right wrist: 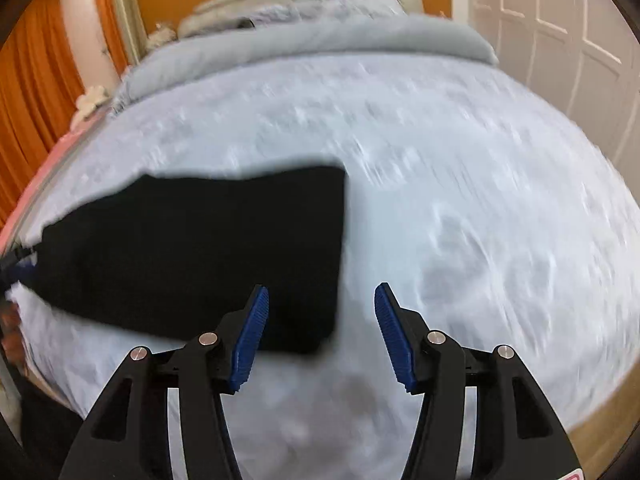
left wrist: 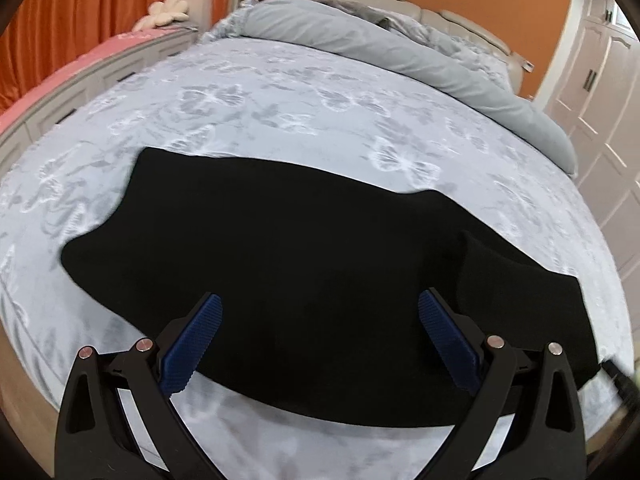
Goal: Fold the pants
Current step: 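Grasp the folded edge of the black pants with the right tool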
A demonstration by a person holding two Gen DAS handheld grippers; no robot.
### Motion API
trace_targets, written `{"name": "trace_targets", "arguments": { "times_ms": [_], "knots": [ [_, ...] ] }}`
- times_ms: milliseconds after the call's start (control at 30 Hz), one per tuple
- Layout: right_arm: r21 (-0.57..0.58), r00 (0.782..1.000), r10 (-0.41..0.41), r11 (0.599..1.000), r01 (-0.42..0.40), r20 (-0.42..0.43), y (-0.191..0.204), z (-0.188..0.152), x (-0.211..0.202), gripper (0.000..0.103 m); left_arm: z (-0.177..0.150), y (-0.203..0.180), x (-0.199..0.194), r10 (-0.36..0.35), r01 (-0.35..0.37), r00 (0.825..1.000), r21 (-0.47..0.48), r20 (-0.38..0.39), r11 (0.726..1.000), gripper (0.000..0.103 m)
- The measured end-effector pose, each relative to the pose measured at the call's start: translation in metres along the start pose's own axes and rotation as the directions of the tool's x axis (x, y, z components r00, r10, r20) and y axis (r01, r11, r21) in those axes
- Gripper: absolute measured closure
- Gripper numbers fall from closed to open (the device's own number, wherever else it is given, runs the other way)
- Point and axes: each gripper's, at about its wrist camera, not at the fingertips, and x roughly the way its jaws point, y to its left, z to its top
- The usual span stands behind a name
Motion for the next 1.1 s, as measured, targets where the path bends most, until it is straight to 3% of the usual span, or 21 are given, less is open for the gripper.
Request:
{"name": "trace_targets", "arguments": {
  "times_ms": [133, 300, 333, 367, 467, 500, 533, 600, 633, 667, 767, 867, 900, 967, 1100],
  "knots": [
    [-0.076, 0.999, -0.038, 0.996, 0.037, -0.017, 0.010, -0.021, 0.012, 0.049, -0.005, -0.029, 0.004, -0.045, 0.046, 0.998, 0.036, -0.032, 0.998, 0.006],
    [-0.066, 0.998, -0.044, 0.997, 0.042, -0.034, 0.011, -0.015, 0.045, 0.061, -0.011, -0.065, 0.004, -0.059, 0.061, 0.998, 0.099, -0.028, 0.993, 0.006],
    [-0.037, 1.000, -0.009, 0.999, 0.008, -0.025, 0.007, -0.013, 0.044, 0.083, -0.011, -0.069, 0.004, -0.057, 0.060, 0.998, 0.108, -0.025, 0.992, 0.006],
    [-0.024, 1.000, 0.010, 1.000, -0.010, -0.014, 0.006, -0.011, 0.042, 0.093, -0.011, -0.072, 0.004, -0.056, 0.058, 0.998, 0.116, -0.019, 0.992, 0.006],
    [-0.013, 0.992, -0.005, 1.000, 0.006, 0.122, 0.007, -0.003, 0.009, 0.096, -0.012, -0.078, 0.002, -0.038, 0.037, 0.999, 0.135, 0.008, 0.990, 0.006],
    [-0.008, 0.990, -0.012, 1.000, 0.013, 0.137, 0.005, -0.003, 0.005, 0.096, -0.012, -0.078, 0.002, -0.026, 0.023, 1.000, 0.139, 0.017, 0.990, 0.006],
    [0.013, 0.995, -0.008, 1.000, 0.007, 0.097, -0.002, -0.007, 0.014, 0.096, -0.012, -0.077, 0.003, -0.008, 0.005, 1.000, 0.145, 0.023, 0.989, 0.006],
    [0.072, 0.997, 0.032, 0.997, -0.027, -0.065, -0.017, -0.017, 0.051, 0.095, -0.011, -0.073, 0.007, 0.015, -0.018, 1.000, 0.155, 0.018, 0.988, 0.006],
    [0.145, 0.996, 0.076, 0.987, -0.069, -0.039, -0.026, -0.022, 0.052, 0.094, -0.011, -0.069, 0.010, 0.024, -0.025, 1.000, 0.155, 0.005, 0.988, 0.006],
    [0.142, 0.996, 0.075, 0.987, -0.068, -0.038, -0.025, -0.018, 0.046, 0.091, -0.010, -0.066, 0.012, 0.028, -0.027, 1.000, 0.151, -0.004, 0.988, 0.006],
    [0.105, 1.000, 0.019, 0.994, -0.021, 0.025, -0.014, -0.016, 0.021, 0.080, -0.007, -0.046, 0.015, 0.033, -0.029, 0.999, 0.097, -0.034, 0.995, 0.006],
    [0.096, 0.997, 0.001, 0.995, -0.009, 0.075, -0.001, -0.018, -0.003, 0.076, -0.006, -0.029, 0.013, 0.009, -0.007, 0.999, 0.032, -0.053, 0.999, 0.006],
    [0.074, 0.994, 0.001, 0.997, -0.009, 0.105, 0.008, -0.017, -0.012, 0.070, -0.005, -0.020, 0.011, 0.005, -0.005, 0.999, 0.004, -0.054, 1.000, 0.006],
    [0.006, 0.990, 0.032, 0.999, -0.033, 0.136, 0.031, -0.006, -0.021, 0.045, -0.005, -0.013, 0.012, 0.003, -0.004, 0.998, -0.023, -0.067, 1.000, 0.006],
    [-0.264, 0.979, 0.174, 0.954, -0.142, 0.103, 0.116, 0.014, -0.014, 0.041, 0.005, 0.015, 0.006, -0.017, 0.009, 0.999, -0.146, -0.052, 0.989, 0.006]
  ]
}}
